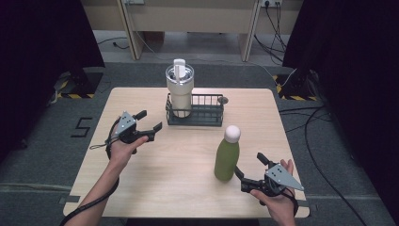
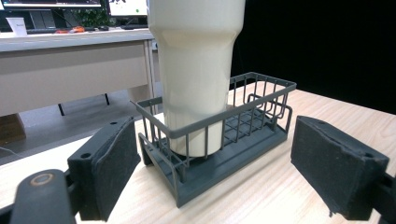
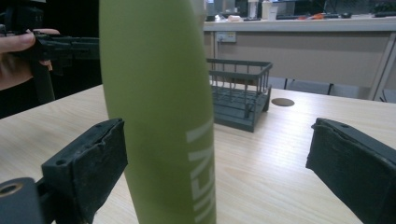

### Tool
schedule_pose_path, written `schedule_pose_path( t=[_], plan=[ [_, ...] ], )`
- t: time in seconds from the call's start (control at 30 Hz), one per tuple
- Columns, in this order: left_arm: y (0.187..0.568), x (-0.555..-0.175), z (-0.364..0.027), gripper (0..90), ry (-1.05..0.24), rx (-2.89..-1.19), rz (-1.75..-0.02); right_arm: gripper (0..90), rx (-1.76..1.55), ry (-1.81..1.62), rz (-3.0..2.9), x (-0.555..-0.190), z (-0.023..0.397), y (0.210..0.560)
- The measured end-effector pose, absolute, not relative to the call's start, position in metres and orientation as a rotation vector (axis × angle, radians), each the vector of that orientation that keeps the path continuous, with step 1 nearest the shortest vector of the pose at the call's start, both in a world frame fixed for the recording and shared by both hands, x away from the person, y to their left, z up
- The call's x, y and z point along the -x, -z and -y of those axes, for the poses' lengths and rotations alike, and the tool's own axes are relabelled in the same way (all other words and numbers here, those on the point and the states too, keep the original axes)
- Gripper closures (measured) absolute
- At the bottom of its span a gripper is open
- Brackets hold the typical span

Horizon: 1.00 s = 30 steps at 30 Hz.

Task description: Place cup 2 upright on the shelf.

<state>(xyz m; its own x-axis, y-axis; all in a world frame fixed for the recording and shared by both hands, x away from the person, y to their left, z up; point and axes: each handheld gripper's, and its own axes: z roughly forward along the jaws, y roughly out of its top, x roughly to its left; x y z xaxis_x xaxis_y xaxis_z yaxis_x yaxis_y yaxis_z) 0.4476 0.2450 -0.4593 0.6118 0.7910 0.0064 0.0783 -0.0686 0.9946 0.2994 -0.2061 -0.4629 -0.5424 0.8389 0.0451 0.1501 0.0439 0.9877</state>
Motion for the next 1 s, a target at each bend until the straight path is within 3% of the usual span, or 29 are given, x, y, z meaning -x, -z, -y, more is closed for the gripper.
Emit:
schedule_pose_path(
  t=[0.6, 1.0],
  plan=[
    [0.471, -0.428, -0.258, 14.1, -0.684, -1.551, -0.776, 2.9, -0.93, -1.576, -1.786, -0.315, 0.178, 0.454],
    [0.475, -0.427, -0.259, 14.1, -0.676, -1.55, -0.789, 8.2, -0.921, -1.587, -1.805, -0.326, 0.165, 0.453]
  ],
)
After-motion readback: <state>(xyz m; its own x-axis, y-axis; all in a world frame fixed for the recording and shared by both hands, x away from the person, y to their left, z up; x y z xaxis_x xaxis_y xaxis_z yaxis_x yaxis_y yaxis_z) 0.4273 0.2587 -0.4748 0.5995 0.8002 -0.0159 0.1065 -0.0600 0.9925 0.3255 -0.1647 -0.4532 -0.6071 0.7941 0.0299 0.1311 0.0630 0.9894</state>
